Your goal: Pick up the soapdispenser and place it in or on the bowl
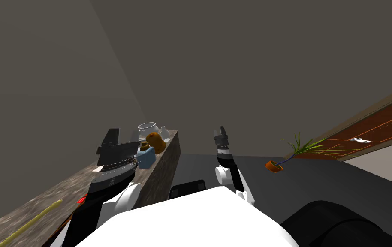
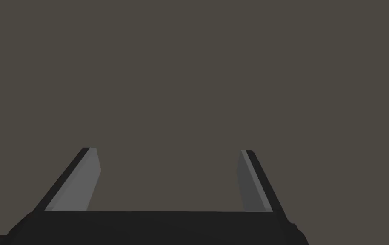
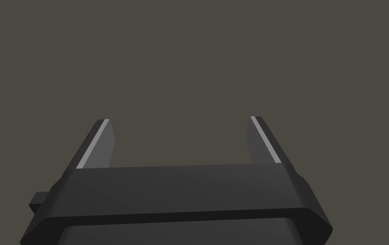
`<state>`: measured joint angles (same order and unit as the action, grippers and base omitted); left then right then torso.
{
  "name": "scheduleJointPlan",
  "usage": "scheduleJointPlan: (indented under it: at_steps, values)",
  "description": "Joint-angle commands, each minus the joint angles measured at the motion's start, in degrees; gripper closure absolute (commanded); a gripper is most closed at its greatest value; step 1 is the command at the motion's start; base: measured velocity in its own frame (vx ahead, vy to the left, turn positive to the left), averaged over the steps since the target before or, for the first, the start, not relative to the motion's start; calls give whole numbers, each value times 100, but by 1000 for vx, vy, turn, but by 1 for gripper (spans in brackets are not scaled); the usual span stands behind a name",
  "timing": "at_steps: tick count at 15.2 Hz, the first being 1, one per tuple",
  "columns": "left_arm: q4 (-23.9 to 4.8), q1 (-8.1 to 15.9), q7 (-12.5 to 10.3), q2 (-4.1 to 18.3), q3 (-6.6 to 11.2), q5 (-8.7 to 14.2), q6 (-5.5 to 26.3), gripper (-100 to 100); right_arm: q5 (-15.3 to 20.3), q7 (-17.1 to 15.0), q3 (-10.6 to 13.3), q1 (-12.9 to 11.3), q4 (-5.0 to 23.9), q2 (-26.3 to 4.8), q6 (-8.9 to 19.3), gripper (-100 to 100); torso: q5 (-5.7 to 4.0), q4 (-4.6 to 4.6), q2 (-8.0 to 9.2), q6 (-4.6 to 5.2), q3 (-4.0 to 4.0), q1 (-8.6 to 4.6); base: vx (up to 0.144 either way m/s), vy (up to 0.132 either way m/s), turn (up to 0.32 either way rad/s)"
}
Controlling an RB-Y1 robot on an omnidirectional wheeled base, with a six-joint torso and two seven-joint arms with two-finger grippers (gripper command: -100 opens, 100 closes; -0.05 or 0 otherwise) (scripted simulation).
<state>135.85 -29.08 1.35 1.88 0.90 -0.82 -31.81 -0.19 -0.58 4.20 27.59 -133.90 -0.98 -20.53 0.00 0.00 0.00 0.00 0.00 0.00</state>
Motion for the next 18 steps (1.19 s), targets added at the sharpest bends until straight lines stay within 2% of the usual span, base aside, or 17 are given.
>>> scheduleJointPlan:
  at_steps: [1,2,6,7,9,10,12,13,15,16,18]
  values:
    - [-44,-37,9,257,45,-37,-4,-100,0,0,0,0,0,0,0,0,0,0,0,0,0,0,0,0,0]
    - [-44,-37,9,257,45,-37,-4,-100,0,0,0,0,0,0,0,0,0,0,0,0,0,2,0,0,0]
    - [-197,-166,40,771,197,-167,-18,-100,0,0,0,0,0,0,0,0,2,0,0,0,0,7,1,10,-12]
    - [-197,-166,40,783,197,-167,-18,-100,0,0,0,0,0,0,0,0,2,0,0,0,0,9,0,11,-10]
    - [-306,-259,63,1080,304,-260,-27,-100,0,0,0,0,0,0,0,0,2,0,1,0,0,8,1,11,-16]
    - [-306,-259,63,1080,304,-260,-27,-100,0,0,0,0,0,0,0,0,2,0,0,0,0,8,2,10,-14]
    - [-434,-366,89,1393,426,-367,-36,-100,0,0,0,0,0,0,0,0,2,0,0,0,0,8,1,10,-19]
    - [-434,-366,89,1396,426,-367,-36,-100,0,0,0,0,0,0,0,0,2,0,0,0,0,8,0,10,-15]
    - [-576,-485,119,1700,559,-487,-46,-100,0,0,0,0,0,0,0,0,2,0,0,0,0,8,0,11,-23]
    - [-576,-485,119,1726,559,-487,-46,-100,0,0,0,0,0,0,0,0,2,0,1,0,0,8,0,10,-20]
    - [-729,-613,152,2031,700,-616,-55,-100,0,0,0,0,0,0,0,0,2,0,0,0,0,8,0,9,-23]
